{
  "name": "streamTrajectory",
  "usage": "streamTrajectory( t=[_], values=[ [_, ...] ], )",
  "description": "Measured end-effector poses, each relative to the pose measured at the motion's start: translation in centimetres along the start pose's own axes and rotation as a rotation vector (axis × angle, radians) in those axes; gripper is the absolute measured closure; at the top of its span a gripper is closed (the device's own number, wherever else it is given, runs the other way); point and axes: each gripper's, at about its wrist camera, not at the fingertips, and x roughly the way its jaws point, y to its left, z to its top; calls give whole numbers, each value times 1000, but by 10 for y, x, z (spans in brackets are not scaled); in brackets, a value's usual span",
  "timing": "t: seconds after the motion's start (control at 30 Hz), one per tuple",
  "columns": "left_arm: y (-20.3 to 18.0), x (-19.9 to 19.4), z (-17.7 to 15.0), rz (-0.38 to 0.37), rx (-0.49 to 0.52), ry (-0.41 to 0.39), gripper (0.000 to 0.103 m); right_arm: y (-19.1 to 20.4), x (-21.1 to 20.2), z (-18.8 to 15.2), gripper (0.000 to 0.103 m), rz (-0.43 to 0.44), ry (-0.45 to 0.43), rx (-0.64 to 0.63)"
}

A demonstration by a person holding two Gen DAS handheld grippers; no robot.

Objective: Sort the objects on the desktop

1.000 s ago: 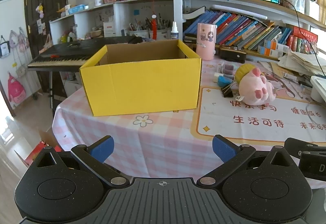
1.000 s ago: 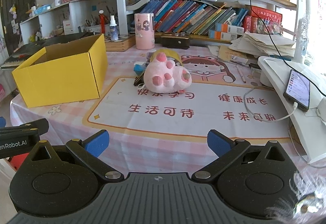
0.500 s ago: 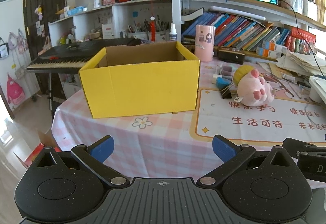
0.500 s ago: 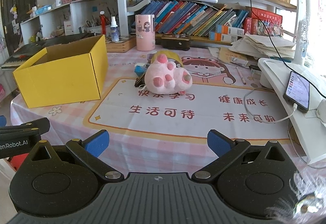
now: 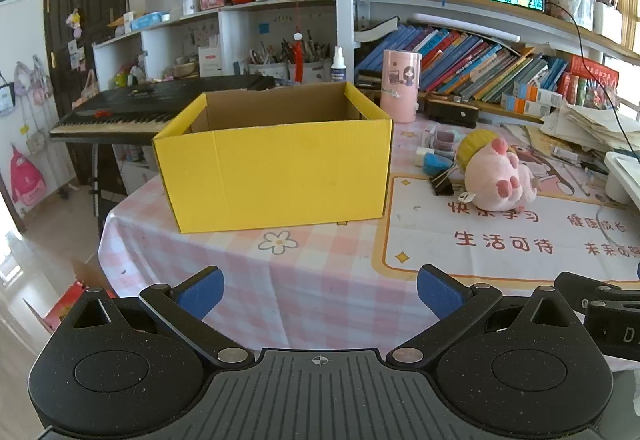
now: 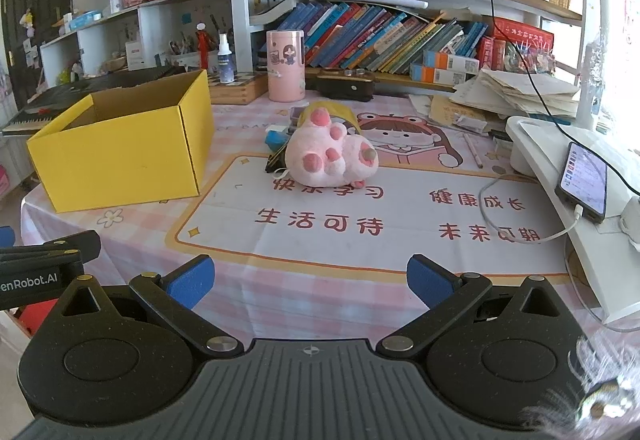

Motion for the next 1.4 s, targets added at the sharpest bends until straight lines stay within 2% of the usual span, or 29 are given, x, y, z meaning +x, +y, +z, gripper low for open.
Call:
streamTrajectory(
  t=[0.6,1.4],
  values=[
    [5,9,2,-4,-16,-5,0,5,9,8,0,36,3,-14],
    [-11,29,12,41,-26,23,0,-16,46,28,2,84,29,-25]
  ],
)
